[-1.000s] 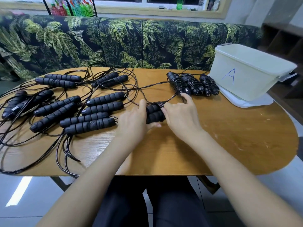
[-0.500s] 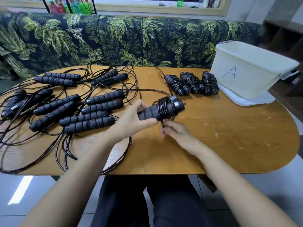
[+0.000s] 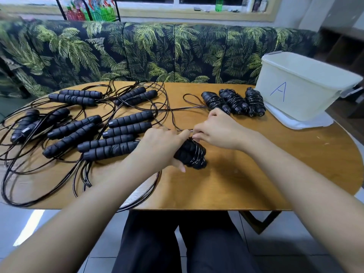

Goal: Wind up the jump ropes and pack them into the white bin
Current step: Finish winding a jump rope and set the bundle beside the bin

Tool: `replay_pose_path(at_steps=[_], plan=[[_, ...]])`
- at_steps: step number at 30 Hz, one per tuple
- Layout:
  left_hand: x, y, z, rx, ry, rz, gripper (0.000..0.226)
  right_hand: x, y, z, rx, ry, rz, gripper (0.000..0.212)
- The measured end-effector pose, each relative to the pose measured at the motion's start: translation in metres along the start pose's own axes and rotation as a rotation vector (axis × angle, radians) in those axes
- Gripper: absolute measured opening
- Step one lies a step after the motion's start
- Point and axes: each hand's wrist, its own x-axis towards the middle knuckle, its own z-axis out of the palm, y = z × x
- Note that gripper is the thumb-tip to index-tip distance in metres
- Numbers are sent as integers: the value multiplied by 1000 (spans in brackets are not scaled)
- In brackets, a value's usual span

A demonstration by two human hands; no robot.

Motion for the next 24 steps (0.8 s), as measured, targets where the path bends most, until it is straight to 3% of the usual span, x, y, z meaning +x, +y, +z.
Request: replay_pose_path(at_steps=[3,7,11,14,17,20,22,24], plan=[[6,0,6,27,-10,-77,83,-1,-14,-2,-104,57,117,36],[11,2,14,-84,22,-231,81,-11,-29,5,-47,163,201,34],[10,-2,19,-604,180,-511,83,-25,-50,21,265,432,249,28],[12,0,19,-896,187,-555,77,-30,-53,36,508,542,283,24],[13,-1,20,-1153,192,-621,60,-41,-52,54,811,525,272,27],[10,-6,21,-1394,244,-612,44,-50,-51,66,1119,379,212,30],[6,-2,18,-1470,183,-469,39,-53,-48,67,1245,249,162,30],[0,5,11,-1517,78,-252,47,-58,-34,62,1269,115,119,28]])
